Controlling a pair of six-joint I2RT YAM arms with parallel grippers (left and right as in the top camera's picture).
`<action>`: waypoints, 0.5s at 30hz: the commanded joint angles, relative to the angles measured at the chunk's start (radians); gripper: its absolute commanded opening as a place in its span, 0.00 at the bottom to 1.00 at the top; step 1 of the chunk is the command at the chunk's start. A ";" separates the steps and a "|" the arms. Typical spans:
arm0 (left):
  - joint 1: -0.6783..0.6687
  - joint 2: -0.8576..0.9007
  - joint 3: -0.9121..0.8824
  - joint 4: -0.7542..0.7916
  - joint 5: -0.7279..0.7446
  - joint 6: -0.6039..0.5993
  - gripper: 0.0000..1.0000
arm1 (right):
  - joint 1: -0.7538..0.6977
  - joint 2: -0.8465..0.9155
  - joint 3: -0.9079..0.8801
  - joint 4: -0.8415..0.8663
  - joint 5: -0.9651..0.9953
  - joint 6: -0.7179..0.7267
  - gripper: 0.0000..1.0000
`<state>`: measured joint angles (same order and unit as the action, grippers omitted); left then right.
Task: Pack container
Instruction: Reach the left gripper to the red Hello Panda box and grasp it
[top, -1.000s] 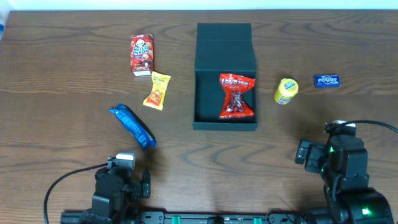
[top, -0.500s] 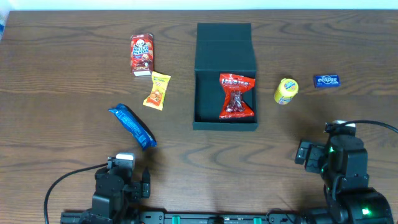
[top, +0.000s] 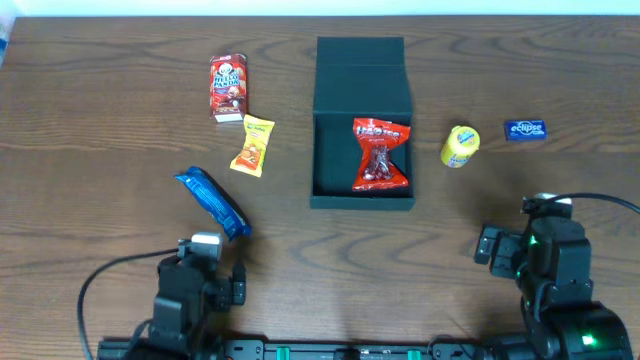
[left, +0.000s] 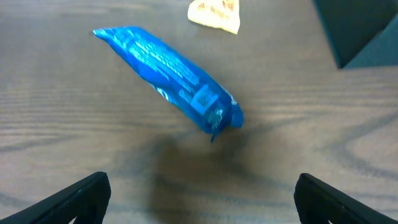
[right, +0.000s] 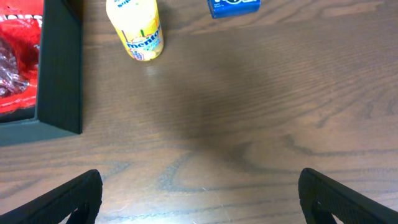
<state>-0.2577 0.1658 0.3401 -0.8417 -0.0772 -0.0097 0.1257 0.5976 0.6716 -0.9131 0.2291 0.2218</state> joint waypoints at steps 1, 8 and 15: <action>0.005 0.144 0.111 0.010 0.018 0.010 0.95 | -0.008 -0.003 -0.001 0.000 -0.002 -0.009 0.99; 0.004 0.541 0.501 -0.017 0.141 -0.204 0.95 | -0.008 -0.003 -0.001 0.000 -0.002 -0.009 0.99; 0.002 0.878 0.859 -0.169 0.151 -0.327 0.95 | -0.008 -0.003 -0.001 0.000 -0.002 -0.010 0.99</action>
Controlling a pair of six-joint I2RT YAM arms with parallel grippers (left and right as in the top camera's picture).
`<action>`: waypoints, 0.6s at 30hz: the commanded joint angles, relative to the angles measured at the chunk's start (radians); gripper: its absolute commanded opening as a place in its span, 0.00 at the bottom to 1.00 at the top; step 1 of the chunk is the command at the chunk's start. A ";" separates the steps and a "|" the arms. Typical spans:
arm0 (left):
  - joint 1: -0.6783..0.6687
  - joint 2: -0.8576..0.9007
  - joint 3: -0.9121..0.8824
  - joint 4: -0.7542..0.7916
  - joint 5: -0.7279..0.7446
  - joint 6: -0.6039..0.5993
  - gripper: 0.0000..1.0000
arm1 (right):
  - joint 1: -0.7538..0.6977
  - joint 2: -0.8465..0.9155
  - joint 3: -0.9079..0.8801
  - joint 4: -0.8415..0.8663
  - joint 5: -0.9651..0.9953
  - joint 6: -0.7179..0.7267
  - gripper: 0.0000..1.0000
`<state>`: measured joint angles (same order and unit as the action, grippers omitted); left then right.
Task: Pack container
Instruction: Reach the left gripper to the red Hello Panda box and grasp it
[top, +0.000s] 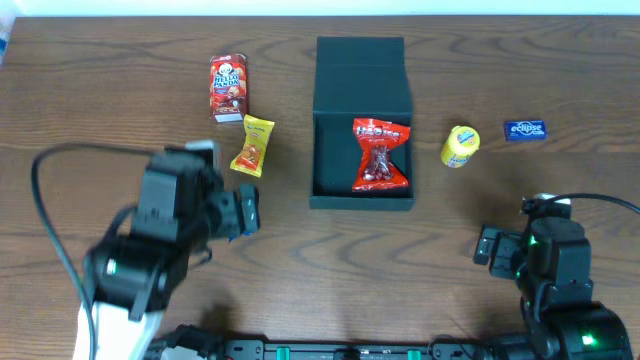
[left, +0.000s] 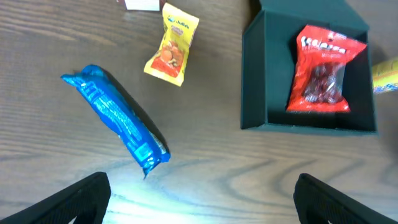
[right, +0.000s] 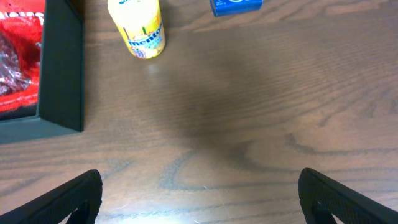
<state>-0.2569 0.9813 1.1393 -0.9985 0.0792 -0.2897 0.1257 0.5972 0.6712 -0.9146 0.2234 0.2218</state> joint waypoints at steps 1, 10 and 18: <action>0.002 0.108 0.092 -0.024 -0.010 -0.048 0.95 | -0.008 -0.002 0.000 0.002 0.004 -0.009 0.99; 0.002 0.359 0.285 -0.101 -0.156 -0.016 0.95 | -0.008 -0.002 0.000 0.002 0.004 -0.009 0.99; 0.011 0.620 0.640 -0.220 -0.194 0.071 0.95 | -0.008 -0.002 0.000 0.002 0.004 -0.009 0.99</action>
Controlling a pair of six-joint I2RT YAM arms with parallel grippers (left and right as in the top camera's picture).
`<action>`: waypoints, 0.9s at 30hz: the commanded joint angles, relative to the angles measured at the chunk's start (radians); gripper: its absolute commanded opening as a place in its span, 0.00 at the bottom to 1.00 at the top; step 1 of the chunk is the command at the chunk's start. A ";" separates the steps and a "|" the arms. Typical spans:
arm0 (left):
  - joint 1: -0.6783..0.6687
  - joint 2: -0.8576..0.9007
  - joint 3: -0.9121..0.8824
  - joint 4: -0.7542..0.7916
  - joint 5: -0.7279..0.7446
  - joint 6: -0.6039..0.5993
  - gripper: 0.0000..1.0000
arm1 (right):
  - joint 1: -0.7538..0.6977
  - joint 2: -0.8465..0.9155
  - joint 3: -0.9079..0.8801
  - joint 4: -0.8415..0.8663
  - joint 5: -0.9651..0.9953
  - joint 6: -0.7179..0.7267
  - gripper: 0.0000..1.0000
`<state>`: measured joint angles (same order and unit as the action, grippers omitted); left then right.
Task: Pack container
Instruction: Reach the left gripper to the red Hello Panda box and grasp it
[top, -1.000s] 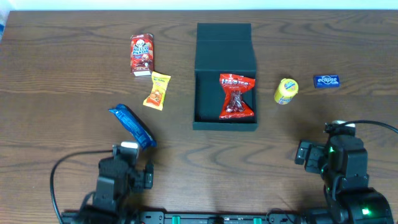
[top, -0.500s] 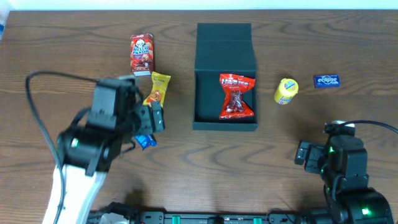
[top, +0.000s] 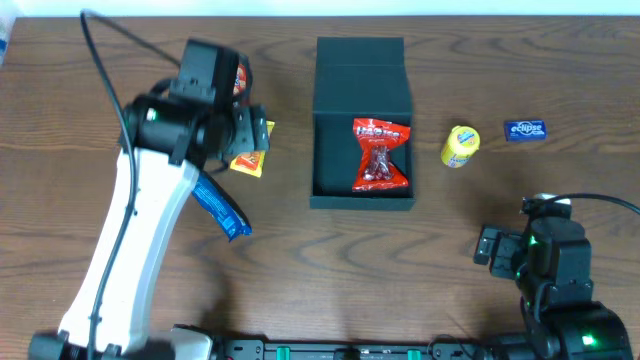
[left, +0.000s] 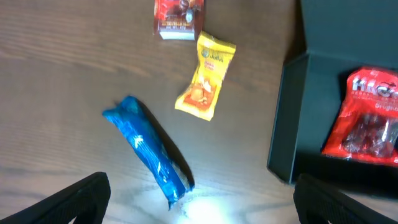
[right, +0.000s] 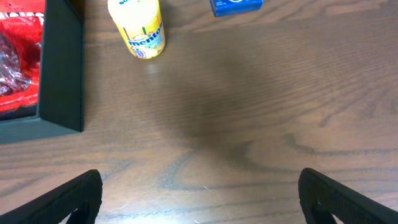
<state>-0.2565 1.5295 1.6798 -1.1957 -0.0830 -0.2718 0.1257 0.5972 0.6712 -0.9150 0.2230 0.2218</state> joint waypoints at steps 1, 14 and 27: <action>0.020 0.098 0.132 -0.026 -0.032 0.056 0.95 | -0.008 -0.002 0.000 0.002 0.005 -0.009 0.99; 0.180 0.421 0.244 0.188 0.029 0.273 0.95 | -0.008 -0.002 0.000 0.002 0.005 -0.010 0.99; 0.201 0.738 0.356 0.271 0.020 0.317 0.95 | -0.008 -0.002 0.000 0.002 0.005 -0.009 0.99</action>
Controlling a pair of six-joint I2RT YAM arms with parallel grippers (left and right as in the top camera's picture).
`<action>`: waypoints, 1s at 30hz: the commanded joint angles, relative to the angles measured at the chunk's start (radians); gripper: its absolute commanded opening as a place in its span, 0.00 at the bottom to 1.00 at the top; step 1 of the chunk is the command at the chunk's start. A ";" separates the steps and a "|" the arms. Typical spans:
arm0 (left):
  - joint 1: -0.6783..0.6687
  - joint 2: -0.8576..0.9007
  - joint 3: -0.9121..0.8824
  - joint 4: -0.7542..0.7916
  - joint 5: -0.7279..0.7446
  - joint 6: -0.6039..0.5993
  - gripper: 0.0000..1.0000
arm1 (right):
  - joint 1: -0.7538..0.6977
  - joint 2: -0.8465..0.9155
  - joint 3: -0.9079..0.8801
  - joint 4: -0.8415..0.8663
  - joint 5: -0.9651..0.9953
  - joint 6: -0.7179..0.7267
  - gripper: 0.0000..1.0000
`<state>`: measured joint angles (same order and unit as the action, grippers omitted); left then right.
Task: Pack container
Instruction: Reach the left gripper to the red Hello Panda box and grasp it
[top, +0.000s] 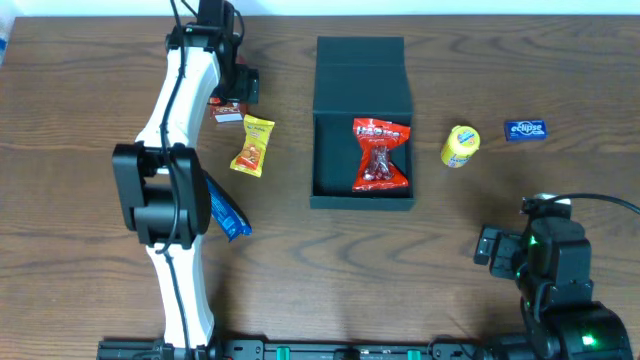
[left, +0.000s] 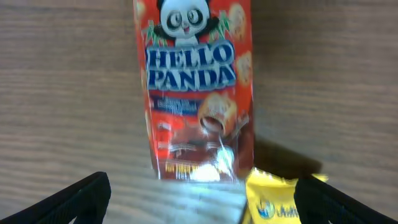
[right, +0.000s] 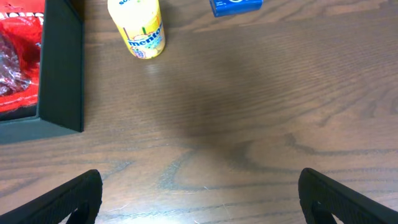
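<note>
The dark green box (top: 330, 100) lies open with a red candy bag (top: 381, 155) inside. My left gripper (left: 199, 208) hangs open low over the red Hello Panda box (left: 196, 87), whose lower end lies between the spread fingertips (left: 74, 199). In the overhead view the arm hides most of that box. A yellow snack packet (top: 252, 146) lies just below it. My right gripper (right: 199, 199) stands open over bare wood at the front right.
A blue wrapped packet (top: 228, 215) lies left of the box, partly under my left arm. A yellow Mentos bottle (top: 460, 146) and a blue Eclipse pack (top: 524, 130) lie right of the box. The table's far edge runs close behind the Hello Panda box.
My left gripper has moved from high above the blue and yellow packets to the far left, close over the Hello Panda box. It is still open. The right arm has not moved.
My left gripper was open at the table's front, low by the blue packet. Then it stood higher, viewing the packets and the box. It then stood farther back, and now hovers just above the Hello Panda box. No object has moved.
</note>
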<state>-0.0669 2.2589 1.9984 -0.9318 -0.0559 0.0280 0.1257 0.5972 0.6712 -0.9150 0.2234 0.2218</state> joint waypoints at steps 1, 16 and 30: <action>0.014 0.020 0.037 0.027 -0.007 0.016 0.95 | -0.008 -0.002 0.000 0.002 0.004 -0.009 0.99; 0.035 0.080 0.037 0.203 0.003 0.002 0.95 | -0.008 -0.002 0.000 0.002 0.004 -0.009 0.99; 0.040 0.171 0.037 0.269 0.031 -0.036 0.95 | -0.008 -0.002 0.000 0.002 0.004 -0.009 0.99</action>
<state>-0.0299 2.3974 2.0144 -0.6662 -0.0315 0.0032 0.1257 0.5972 0.6712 -0.9154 0.2230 0.2218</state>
